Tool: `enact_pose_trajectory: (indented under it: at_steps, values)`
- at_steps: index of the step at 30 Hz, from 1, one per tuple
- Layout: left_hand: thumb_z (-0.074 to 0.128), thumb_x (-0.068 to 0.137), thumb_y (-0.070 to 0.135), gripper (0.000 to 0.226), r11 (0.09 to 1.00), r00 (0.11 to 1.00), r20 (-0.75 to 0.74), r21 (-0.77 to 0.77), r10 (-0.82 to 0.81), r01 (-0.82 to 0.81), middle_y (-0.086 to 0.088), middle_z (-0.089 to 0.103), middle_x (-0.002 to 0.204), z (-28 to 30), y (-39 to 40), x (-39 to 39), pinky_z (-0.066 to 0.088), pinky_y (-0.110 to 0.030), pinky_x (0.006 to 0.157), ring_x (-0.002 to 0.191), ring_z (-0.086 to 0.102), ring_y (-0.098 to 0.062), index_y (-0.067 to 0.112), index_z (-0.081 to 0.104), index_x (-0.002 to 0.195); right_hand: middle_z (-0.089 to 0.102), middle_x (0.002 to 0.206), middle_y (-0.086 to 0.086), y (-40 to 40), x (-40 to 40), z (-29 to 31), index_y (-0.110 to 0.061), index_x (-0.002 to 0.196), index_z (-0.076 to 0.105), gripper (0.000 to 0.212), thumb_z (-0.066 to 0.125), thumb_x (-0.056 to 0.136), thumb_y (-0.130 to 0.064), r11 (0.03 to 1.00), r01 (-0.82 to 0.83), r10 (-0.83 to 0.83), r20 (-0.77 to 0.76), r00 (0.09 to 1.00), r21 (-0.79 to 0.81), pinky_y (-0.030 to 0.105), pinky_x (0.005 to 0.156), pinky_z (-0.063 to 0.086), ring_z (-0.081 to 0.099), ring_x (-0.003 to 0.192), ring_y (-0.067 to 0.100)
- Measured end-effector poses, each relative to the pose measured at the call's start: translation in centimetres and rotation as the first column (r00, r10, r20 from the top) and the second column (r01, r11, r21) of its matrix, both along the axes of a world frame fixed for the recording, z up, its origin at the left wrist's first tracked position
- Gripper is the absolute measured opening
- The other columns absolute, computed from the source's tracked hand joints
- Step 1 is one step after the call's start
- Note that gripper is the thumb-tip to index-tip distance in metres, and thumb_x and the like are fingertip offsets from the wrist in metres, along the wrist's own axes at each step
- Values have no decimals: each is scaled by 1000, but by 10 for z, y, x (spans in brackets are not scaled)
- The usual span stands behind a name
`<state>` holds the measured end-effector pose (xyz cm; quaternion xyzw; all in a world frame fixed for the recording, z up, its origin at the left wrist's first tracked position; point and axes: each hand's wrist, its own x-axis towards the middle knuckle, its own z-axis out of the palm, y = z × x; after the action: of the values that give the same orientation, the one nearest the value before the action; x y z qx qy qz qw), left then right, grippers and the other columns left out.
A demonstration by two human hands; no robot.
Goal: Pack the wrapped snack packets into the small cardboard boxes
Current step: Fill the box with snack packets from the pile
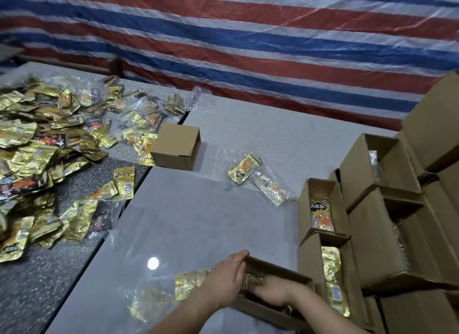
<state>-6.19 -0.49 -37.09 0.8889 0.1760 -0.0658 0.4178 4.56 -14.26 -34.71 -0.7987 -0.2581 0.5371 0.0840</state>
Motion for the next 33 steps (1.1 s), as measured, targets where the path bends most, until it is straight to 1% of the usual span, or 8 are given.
enact_pose_trajectory:
  at_steps: [3,5,11,18,24,27,29,33]
  values:
    - [28,106,34,46,1000,1000,-6,-1,1,-1,6,39,153,-1,0,0,18,-6,102,137,39,-9,27,32,151,68,73,2,-4,8,4,-17,75,63,39,43,98,-41,995,96,-97,34,995,41,20,55,45,68,68,24]
    - [28,106,34,46,1000,1000,-5,-3,9,-9,6,39,153,-2,-1,0,18,-6,101,137,39,-9,27,32,151,68,76,0,-4,9,4,-19,76,61,36,44,98,-41,995,84,-88,73,993,60,21,56,44,61,59,12]
    - [28,105,37,46,1000,1000,-9,10,-8,8,5,42,151,0,-1,-2,26,-13,106,134,43,-12,28,33,150,52,146,10,-6,-9,-15,-16,137,56,49,32,101,-39,995,-22,28,62,998,-92,24,100,37,49,132,22]
    - [27,105,38,45,1000,1000,-19,5,15,-15,7,44,149,-2,-3,-3,28,-14,102,131,45,-11,30,33,150,48,150,8,-11,-15,-3,-17,141,53,53,31,104,-46,997,67,-65,60,996,-32,23,107,32,45,137,19]
    - [28,106,36,45,1000,999,-36,15,3,-2,4,42,152,0,-1,0,25,-11,104,135,42,-10,28,33,150,61,68,-7,-15,7,41,-25,68,58,31,55,95,-40,932,132,-221,243,944,336,29,71,48,55,65,2]
    - [28,106,37,46,1000,999,-40,20,7,-6,6,40,153,1,-2,1,23,-10,104,136,41,-9,28,32,151,62,101,-15,-20,27,58,-33,100,62,14,57,91,-42,902,44,-262,465,846,430,27,89,49,58,97,3]
    - [28,106,37,45,1000,998,-66,21,6,-5,7,41,152,2,-1,1,28,-15,106,135,43,-11,29,32,150,56,124,-10,-21,32,53,-27,128,55,41,57,91,-45,949,-33,-140,511,848,314,30,101,43,53,117,11]
    - [28,105,39,46,998,995,-93,46,-41,46,2,45,150,7,-1,2,34,-21,107,132,45,-13,29,31,150,60,125,-1,-20,18,29,-24,125,55,32,49,97,-37,982,-139,60,484,873,128,34,96,47,58,116,22]
